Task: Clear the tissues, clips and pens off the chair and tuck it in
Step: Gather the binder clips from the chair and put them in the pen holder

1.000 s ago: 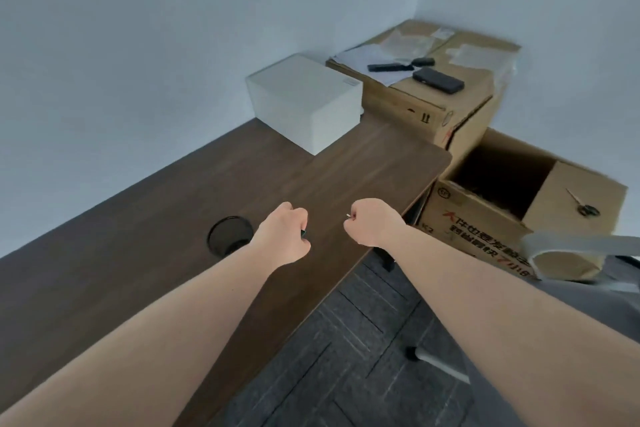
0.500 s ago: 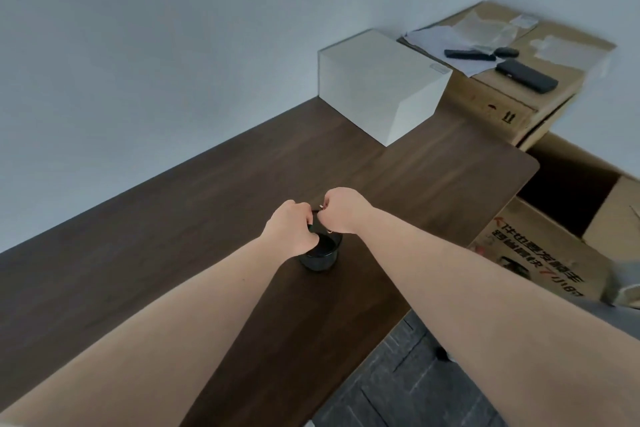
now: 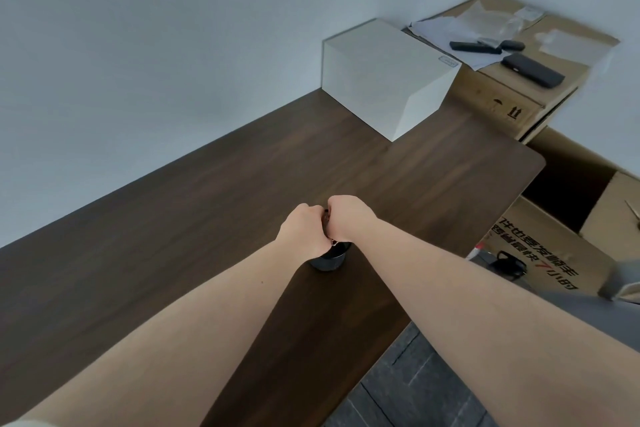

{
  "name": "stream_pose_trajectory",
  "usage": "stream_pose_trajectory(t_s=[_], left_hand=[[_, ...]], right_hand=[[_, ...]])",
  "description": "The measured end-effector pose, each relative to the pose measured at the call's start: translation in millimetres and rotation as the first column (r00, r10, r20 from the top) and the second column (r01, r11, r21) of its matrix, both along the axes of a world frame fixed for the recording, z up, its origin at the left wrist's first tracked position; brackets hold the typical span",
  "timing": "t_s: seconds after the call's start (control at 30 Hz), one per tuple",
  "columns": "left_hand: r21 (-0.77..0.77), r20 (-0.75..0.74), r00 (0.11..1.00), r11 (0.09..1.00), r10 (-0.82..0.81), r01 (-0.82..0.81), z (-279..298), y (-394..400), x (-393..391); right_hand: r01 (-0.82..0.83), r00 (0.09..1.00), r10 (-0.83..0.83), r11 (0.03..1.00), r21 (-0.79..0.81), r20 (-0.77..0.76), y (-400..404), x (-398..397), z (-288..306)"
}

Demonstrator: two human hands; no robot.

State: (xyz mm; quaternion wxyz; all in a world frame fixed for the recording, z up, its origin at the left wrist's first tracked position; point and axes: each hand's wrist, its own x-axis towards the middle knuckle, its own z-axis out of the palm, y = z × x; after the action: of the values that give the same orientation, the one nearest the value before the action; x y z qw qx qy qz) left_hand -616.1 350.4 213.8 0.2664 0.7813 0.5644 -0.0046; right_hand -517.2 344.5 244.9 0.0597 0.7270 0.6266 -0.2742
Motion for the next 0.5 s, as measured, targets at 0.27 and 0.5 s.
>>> stream_pose_trajectory(t_s=[0.27, 0.5], left_hand=[[0.014, -0.002, 1.000, 1.000, -0.004, 0.004, -6, 3, -1], [-0.001, -0.004, 1.000, 1.000, 0.023, -0.023, 1, 9, 1]], right_hand=[[-0.023, 0.998, 0.023, 1.000, 0.011, 0.062, 2, -8, 0], [-0.006, 0.999, 0.009, 0.997, -0.074, 0.051, 12, -8, 7]])
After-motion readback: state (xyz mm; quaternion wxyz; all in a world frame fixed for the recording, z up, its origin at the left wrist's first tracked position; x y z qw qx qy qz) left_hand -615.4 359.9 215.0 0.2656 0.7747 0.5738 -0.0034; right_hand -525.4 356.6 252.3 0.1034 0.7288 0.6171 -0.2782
